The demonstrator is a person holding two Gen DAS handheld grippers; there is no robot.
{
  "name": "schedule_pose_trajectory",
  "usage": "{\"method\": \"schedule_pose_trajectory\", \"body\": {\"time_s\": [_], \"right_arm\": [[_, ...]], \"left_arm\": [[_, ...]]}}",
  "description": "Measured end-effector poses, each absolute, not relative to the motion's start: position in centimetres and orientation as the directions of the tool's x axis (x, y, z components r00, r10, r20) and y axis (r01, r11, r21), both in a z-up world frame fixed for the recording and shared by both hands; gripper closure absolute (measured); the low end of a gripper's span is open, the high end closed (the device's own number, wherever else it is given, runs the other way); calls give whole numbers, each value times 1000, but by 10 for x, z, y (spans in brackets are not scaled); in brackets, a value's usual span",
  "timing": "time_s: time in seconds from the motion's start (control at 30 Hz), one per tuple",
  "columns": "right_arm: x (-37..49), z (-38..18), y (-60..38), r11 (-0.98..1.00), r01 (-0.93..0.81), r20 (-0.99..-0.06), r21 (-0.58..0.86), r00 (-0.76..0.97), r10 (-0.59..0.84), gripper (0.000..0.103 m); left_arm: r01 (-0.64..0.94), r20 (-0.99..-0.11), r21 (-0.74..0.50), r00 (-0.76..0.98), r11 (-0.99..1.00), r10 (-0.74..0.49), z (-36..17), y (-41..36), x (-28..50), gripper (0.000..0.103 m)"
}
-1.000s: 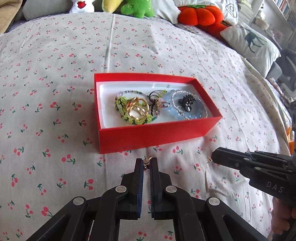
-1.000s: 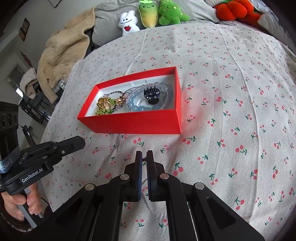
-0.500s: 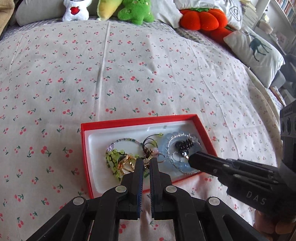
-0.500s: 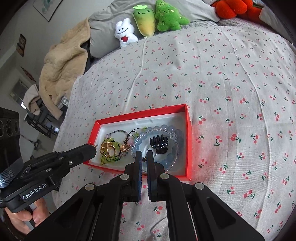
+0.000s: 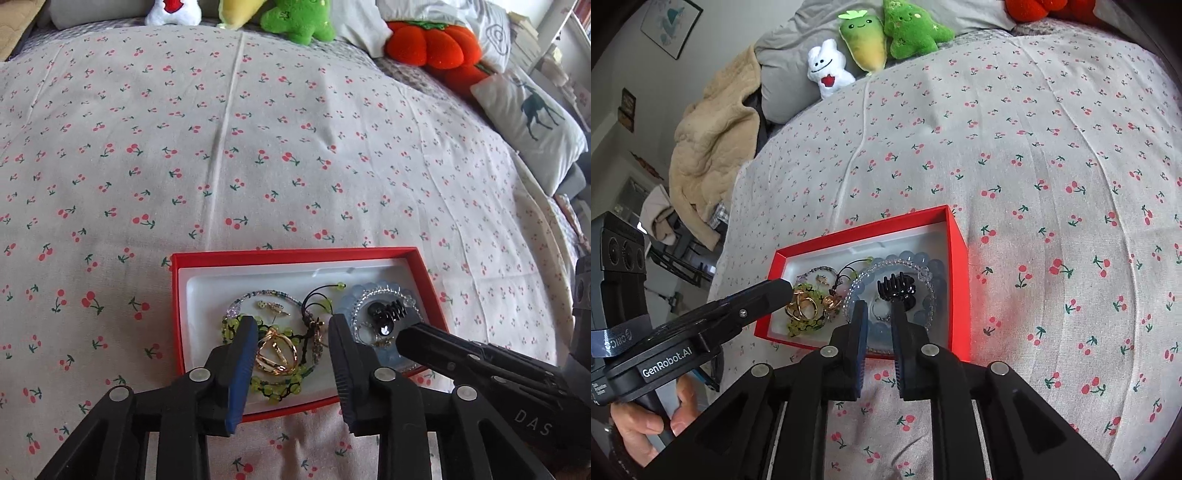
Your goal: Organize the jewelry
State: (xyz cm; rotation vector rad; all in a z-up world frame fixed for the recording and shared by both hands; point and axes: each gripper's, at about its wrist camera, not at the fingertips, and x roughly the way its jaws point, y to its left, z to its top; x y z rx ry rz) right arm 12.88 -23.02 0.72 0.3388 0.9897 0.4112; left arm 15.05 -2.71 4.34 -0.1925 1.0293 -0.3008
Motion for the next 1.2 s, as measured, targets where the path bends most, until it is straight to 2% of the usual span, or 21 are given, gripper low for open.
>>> {"method": "schedule_pose_trajectory", "body": {"time_s": [0.07, 0.23, 0.37, 0.53, 0.6, 0.63, 0.73, 0.83, 1.2], "right_arm": [[124, 11, -231, 877, -181, -729, 446, 495, 473, 74], [104, 21, -237, 898, -185, -735, 399, 521, 434, 67], [80, 25, -244, 930, -170, -757, 325, 542, 364, 48], [46, 22, -249, 961, -131, -783, 244, 558, 275, 28], [36, 17, -248, 976, -97, -809, 193, 548, 214, 5], [30, 14, -247, 982, -91, -818, 166, 544, 188, 1], [15, 7, -242, 992, -94, -833, 89, 539, 125, 0], [3, 0, -243, 994, -82, -837, 72, 538, 104, 0], [-7, -2, -229, 997, -81, -835, 0, 548, 45, 0]], "left_arm": [[149, -809, -291, 489, 945, -326, 49, -23, 146, 62], [130, -812, -211, 529, 969, -247, 59, -16, 120, 33], [88, -831, -154, 528, 984, -178, 51, -8, 97, 23], [50, -860, -59, 505, 997, -76, 32, -9, 66, 4], [39, -869, -18, 493, 999, -35, 25, -12, 54, 1], [31, -870, -3, 493, 1000, -18, 23, -13, 48, 1], [2, -868, 33, 495, 999, 28, 18, -15, 34, 1], [-22, -868, 71, 491, 997, 73, 14, -17, 23, 1], [-44, -872, 18, 489, 999, 38, 7, -19, 4, 1]]}}
